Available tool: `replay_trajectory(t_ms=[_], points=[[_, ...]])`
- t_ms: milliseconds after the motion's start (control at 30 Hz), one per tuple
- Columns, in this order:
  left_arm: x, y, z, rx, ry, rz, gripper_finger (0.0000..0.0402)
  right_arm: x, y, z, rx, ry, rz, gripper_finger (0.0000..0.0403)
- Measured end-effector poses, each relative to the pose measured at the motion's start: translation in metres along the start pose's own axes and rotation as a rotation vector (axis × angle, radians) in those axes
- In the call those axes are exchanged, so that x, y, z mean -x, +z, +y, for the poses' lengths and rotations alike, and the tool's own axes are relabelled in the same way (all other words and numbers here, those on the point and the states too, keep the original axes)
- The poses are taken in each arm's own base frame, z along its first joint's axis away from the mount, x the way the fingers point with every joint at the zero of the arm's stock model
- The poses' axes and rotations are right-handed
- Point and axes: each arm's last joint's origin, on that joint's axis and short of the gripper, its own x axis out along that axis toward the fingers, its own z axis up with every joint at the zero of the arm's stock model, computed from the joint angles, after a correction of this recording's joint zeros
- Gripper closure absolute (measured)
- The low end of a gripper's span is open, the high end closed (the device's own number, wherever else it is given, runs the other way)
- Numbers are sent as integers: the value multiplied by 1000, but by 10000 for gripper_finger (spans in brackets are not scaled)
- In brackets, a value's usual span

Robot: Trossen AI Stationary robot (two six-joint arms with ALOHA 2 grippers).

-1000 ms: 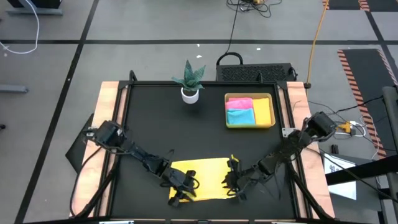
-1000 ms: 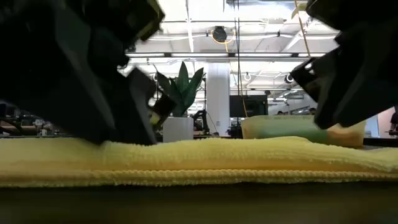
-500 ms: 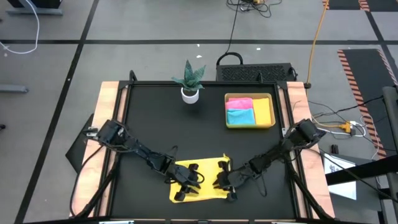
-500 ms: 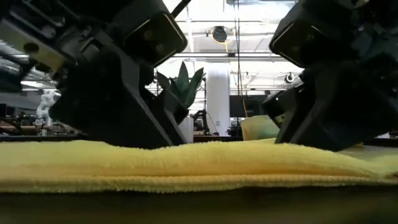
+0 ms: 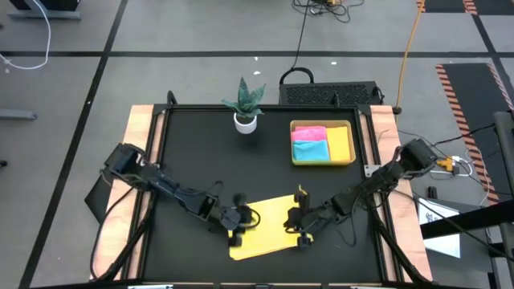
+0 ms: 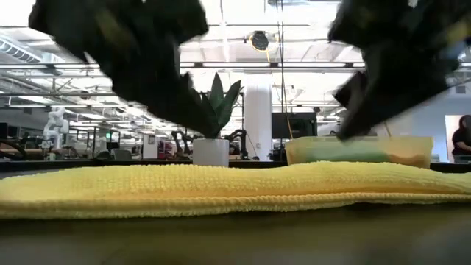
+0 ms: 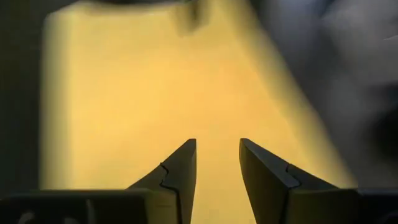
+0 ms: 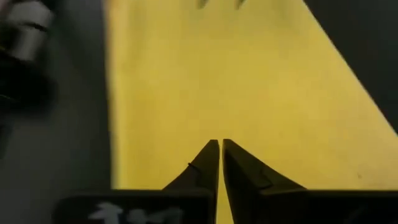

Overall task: Fold microfiber towels
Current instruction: Fold the yellow microfiber cloth

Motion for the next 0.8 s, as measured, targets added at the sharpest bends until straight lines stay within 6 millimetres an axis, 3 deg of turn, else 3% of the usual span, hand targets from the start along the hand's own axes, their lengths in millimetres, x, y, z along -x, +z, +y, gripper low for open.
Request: replay_trajectory(t_ms=[133,233,433,667,800], points=[[7,-19,20,40,311,177,280,-2,-16,-14,-87,-90,24,399],[7,-35,31,118,429,310,280,-4,-34,-36,-188,-225,28,402],[17,-44,18,178,465,351,280,-3,-51,-66,-310,-347,15,402],[51,-27,-11,275,364,254,280,0,-33,-64,-199,-281,-126,403],[54,-26,-15,246,390,210,280,1,-23,-67,-210,-267,-191,403]])
